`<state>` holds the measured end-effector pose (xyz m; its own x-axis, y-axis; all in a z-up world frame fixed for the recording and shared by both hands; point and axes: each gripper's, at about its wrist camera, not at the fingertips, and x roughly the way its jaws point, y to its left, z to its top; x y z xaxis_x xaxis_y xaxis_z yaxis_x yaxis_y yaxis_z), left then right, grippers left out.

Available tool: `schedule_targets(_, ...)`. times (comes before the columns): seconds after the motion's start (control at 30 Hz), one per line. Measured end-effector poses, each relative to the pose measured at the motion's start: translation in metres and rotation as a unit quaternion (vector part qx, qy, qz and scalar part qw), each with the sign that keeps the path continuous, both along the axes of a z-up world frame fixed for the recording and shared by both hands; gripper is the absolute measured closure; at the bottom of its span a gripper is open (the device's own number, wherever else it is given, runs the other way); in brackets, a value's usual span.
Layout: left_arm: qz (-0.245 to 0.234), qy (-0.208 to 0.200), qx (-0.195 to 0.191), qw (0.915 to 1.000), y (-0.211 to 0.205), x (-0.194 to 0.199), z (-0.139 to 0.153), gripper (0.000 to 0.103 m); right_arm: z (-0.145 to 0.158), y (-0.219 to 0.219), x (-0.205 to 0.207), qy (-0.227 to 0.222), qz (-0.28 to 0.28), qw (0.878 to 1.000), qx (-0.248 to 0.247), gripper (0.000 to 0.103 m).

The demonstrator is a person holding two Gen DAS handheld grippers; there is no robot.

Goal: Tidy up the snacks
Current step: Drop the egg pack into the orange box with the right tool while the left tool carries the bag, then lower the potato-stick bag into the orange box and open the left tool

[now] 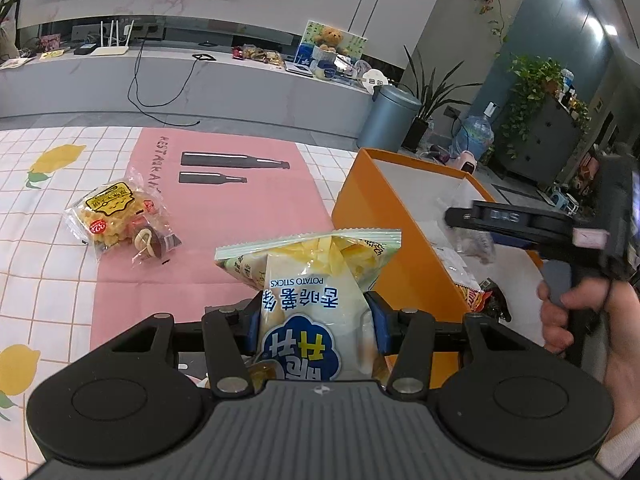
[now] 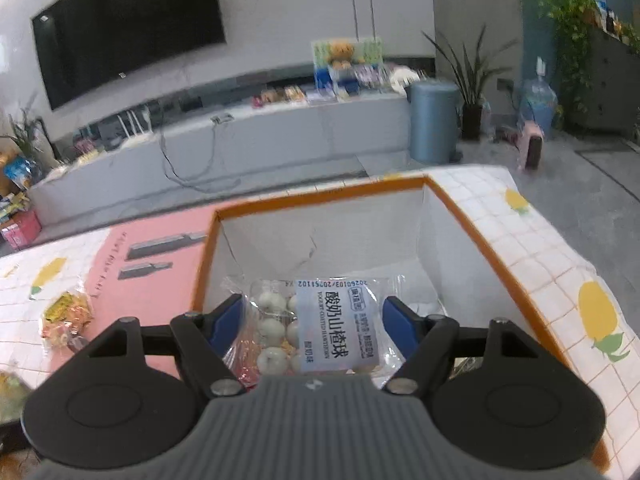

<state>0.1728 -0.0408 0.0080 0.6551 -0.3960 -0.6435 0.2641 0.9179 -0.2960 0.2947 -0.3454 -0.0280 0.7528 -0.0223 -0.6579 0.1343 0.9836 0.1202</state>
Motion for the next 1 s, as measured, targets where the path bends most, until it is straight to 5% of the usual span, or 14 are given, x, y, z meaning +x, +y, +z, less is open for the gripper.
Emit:
schedule_targets(0.37,-0.008,0.010,0.008,0.9999,-0.004,0.002,-0.005,0.046,-0.014,0.010,0.033,0.034,-0.020,0.999,0.007,0.029)
schedule_targets(0.43,-0.007,0.011,0.007,0.9999,-0.003,0.002,-0.005,0.046,-0.013,0.008,0.032,0.025,-0.028,0.999,0.007,0.023)
schedule_targets(0.5,-0.007,0.010,0.006,0.9999,-0.003,0.001,-0.004,0.046,-0.008,0.006,0.027,-0.004,-0.024,1.000,0.013,0.003)
schedule_targets(0.77,-0.010,-0.012,0.014,0.9998,-0.004,-0.010,0.005,0.046,0.019,-0.004,-0.014,-0.069,-0.050,0.994,0.063,0.003)
schedule_targets(1.0,-0.004,-0.036,0.031,0.9989,-0.010,-0.026,0.021,0.046,0.026,0.003,-0.050,-0.059,-0.040,0.993,0.089,0.003)
